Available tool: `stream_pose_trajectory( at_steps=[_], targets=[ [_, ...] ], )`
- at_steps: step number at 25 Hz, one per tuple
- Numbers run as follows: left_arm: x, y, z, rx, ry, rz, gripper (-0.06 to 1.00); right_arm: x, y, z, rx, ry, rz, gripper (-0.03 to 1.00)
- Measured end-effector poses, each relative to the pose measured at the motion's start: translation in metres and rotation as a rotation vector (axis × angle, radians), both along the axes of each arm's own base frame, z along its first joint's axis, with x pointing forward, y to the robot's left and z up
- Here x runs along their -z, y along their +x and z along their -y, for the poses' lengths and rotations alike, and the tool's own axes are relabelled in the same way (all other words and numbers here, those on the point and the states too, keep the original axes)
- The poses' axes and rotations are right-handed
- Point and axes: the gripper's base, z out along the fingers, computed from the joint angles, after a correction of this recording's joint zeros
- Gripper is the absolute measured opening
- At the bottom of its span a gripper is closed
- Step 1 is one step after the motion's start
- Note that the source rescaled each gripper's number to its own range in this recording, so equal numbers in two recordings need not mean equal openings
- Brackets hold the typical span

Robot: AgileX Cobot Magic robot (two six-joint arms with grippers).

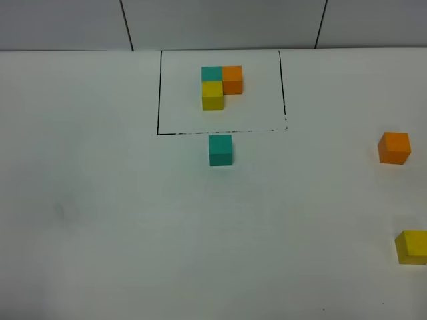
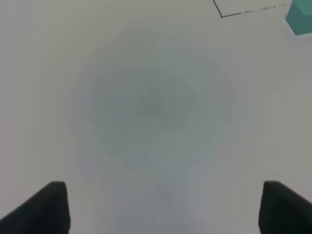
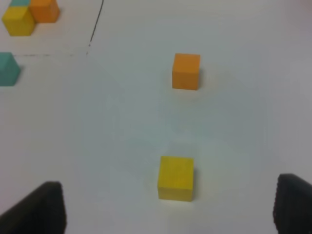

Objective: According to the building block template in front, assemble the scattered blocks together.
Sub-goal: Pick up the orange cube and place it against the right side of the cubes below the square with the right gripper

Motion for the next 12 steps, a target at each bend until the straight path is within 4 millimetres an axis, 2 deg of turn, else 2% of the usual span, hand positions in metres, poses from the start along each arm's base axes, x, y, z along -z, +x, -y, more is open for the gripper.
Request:
stream_pose_trajectory(
  at_steps=[12],
  targets=[
    [0.0, -0.003, 0.0, -0.007, -0.018, 0.022, 0.74, 0.0, 0.0, -0.0006, -0.004, 0.006, 0.0, 0.73]
  ],
)
